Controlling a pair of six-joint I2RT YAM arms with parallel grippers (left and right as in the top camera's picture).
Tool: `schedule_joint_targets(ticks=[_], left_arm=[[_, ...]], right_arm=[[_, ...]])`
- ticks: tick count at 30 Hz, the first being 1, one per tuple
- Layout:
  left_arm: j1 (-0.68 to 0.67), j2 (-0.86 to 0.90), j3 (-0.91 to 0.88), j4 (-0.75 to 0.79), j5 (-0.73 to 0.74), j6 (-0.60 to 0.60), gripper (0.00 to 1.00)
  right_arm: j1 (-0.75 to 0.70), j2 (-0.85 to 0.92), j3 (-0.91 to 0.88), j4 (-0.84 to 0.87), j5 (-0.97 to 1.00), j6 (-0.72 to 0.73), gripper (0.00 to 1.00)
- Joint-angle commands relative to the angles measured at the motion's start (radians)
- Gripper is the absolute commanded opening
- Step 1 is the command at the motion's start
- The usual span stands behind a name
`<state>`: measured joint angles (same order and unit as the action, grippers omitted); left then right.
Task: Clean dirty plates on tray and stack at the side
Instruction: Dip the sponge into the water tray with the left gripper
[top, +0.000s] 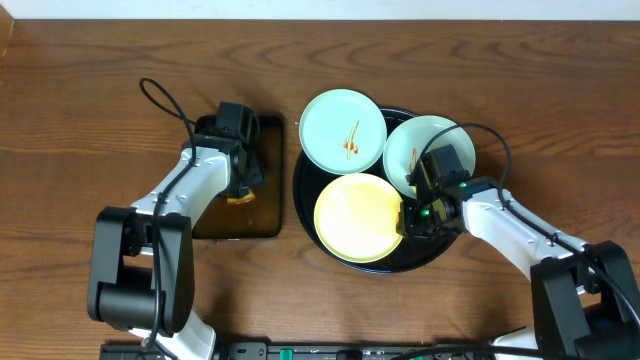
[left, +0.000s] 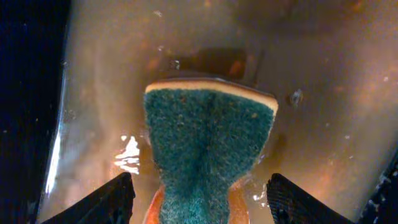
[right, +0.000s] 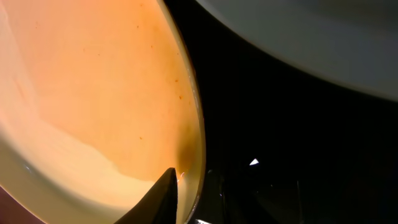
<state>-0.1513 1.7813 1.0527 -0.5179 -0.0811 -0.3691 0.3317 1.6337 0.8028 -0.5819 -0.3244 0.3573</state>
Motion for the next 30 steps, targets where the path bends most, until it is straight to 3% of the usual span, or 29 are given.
schedule_joint_targets(ticks=[1,3,5,6,15,16,17,24,25,26,27,30], left_arm=[[0.004,0.014,-0.026,0.056,-0.058,0.003,0.71],[0.004,0.014,-0.034,0.111,-0.058,0.003,0.71],[0.004,0.014,-0.035,0.139,-0.056,0.002,0.57],[0.004,0.014,-0.035,0.141,-0.038,0.002,0.56],[0.004,0.096,-0.035,0.142,-0.035,0.002,0.60],[0.004,0.101,-0.035,0.147,-0.035,0.003,0.27],[0.004,0.100,-0.035,0.156,-0.035,0.011,0.08],[0.004,0.026,0.001,0.167,-0.032,0.076,0.07],[0.004,0.015,0.001,0.167,-0.032,0.082,0.09],[0.004,-0.009,0.001,0.158,-0.032,0.082,0.47],[0.004,-0.019,0.001,0.150,-0.032,0.081,0.69],[0.004,-0.039,0.001,0.094,-0.032,0.080,0.79]], right_arm=[[0.016,0.010,-0.008,0.002,0.010,0.013,0.21],[0.016,0.010,-0.008,0.002,0.010,0.013,0.18],[0.016,0.010,-0.008,0.002,0.009,0.013,0.17],[0.016,0.010,-0.008,0.002,0.010,0.013,0.17],[0.016,0.010,-0.008,-0.001,0.009,0.013,0.17],[0.016,0.010,-0.008,-0.001,0.009,0.013,0.16],[0.016,0.010,-0.008,-0.001,0.009,0.013,0.15],[0.016,0.010,-0.008,-0.005,0.009,0.013,0.14],[0.016,0.010,-0.008,-0.005,0.009,0.013,0.14],[0.016,0.010,-0.008,-0.005,0.009,0.013,0.15],[0.016,0.010,-0.008,-0.005,0.009,0.013,0.17],[0.016,0.010,-0.008,-0.005,0.009,0.013,0.27]])
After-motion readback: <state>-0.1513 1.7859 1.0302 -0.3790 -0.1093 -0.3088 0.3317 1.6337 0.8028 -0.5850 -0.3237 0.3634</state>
